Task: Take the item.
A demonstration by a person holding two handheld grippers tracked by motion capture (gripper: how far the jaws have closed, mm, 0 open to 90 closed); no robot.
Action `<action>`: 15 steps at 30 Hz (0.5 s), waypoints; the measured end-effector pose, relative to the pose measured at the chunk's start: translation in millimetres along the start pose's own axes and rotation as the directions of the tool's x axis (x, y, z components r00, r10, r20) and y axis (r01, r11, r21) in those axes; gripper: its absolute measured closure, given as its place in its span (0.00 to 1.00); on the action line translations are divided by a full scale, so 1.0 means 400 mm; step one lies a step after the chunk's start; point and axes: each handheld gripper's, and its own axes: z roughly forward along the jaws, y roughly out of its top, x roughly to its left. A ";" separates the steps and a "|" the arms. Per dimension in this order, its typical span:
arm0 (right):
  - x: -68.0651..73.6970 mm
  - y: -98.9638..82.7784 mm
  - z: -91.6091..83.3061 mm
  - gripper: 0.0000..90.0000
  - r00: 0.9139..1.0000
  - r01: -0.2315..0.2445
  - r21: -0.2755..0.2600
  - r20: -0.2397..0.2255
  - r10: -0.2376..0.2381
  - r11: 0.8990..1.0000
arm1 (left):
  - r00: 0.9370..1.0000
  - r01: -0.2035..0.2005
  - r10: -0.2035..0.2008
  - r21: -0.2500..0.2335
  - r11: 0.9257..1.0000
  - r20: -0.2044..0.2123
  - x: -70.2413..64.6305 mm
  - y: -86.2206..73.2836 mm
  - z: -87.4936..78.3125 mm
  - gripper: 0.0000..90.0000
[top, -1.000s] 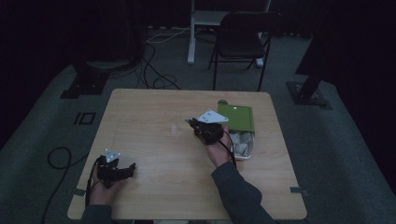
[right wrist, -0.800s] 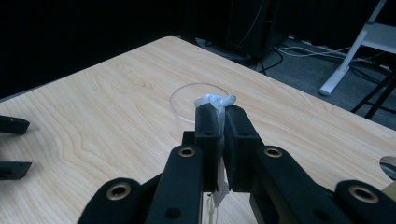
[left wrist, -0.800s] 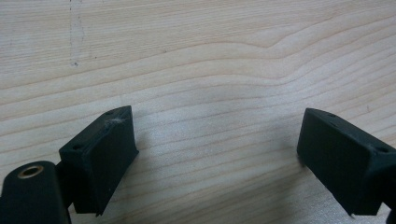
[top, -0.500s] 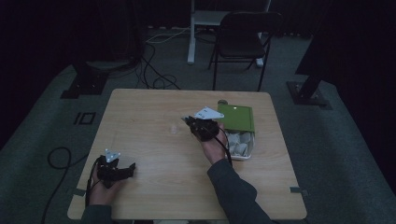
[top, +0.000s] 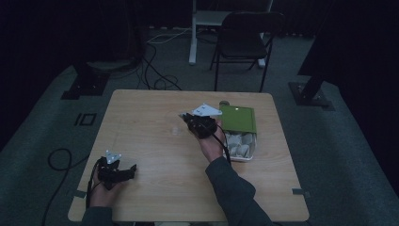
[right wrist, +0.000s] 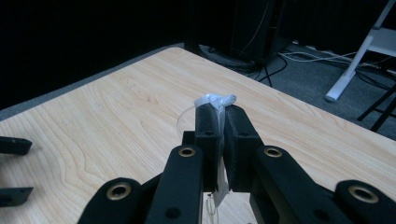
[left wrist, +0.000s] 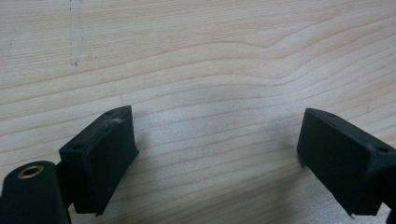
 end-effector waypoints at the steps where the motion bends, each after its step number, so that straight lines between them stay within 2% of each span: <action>1: 0.001 0.001 0.001 0.95 1.000 -0.002 -0.001 0.000 0.002 1.000 | 1.000 0.000 0.000 0.000 1.000 0.000 0.000 0.000 0.000 0.14; 7: 0.005 0.009 0.008 0.95 1.000 0.004 -0.007 -0.002 -0.004 1.000 | 1.000 0.001 -0.001 -0.001 1.000 0.000 0.000 0.000 0.000 0.14; 15: -0.004 0.027 0.023 0.95 1.000 -0.017 -0.024 -0.004 0.017 1.000 | 1.000 0.003 -0.003 -0.001 1.000 0.000 0.000 0.000 0.000 0.14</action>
